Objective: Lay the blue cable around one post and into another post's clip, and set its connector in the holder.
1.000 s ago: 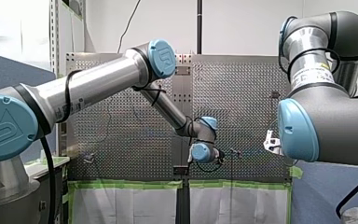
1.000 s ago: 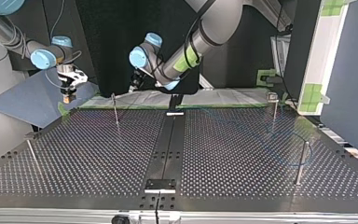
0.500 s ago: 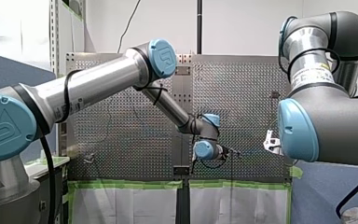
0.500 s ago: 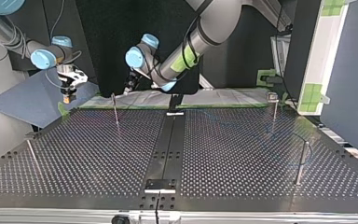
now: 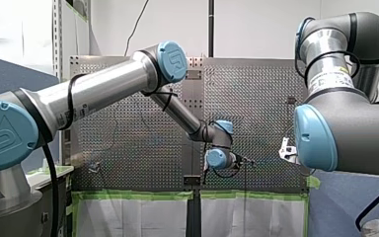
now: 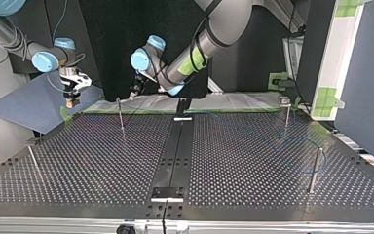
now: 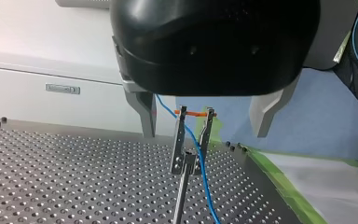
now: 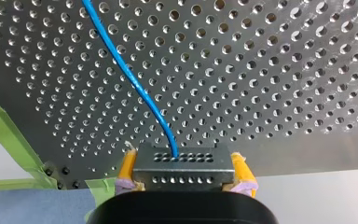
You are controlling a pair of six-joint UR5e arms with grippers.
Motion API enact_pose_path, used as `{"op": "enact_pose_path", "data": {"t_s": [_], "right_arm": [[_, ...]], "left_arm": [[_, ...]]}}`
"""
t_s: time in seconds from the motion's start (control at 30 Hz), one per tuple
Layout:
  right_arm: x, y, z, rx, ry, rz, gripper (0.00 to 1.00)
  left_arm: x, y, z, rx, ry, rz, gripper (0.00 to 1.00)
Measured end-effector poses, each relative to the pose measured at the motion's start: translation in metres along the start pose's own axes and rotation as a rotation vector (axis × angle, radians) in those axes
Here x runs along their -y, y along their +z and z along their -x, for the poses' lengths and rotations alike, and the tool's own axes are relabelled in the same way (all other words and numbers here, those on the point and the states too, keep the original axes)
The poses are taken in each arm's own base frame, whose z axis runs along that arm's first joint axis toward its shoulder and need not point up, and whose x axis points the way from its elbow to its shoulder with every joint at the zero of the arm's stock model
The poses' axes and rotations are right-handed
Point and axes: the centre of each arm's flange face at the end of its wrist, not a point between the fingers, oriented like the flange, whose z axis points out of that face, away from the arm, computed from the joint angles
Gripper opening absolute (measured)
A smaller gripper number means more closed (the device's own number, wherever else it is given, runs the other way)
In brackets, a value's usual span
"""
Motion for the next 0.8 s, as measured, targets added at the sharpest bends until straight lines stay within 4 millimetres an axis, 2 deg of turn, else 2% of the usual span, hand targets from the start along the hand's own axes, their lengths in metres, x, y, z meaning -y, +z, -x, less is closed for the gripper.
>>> {"op": "enact_pose_path", "data": {"t_s": [0.8], "right_arm": [[0.0023, -0.0007, 0.001, 0.009, 0.001, -0.009, 0.02]], "left_arm": [[-0.0045, -0.0015, -0.0009, -0.01, 0.004, 0.053, 1.0]]}}
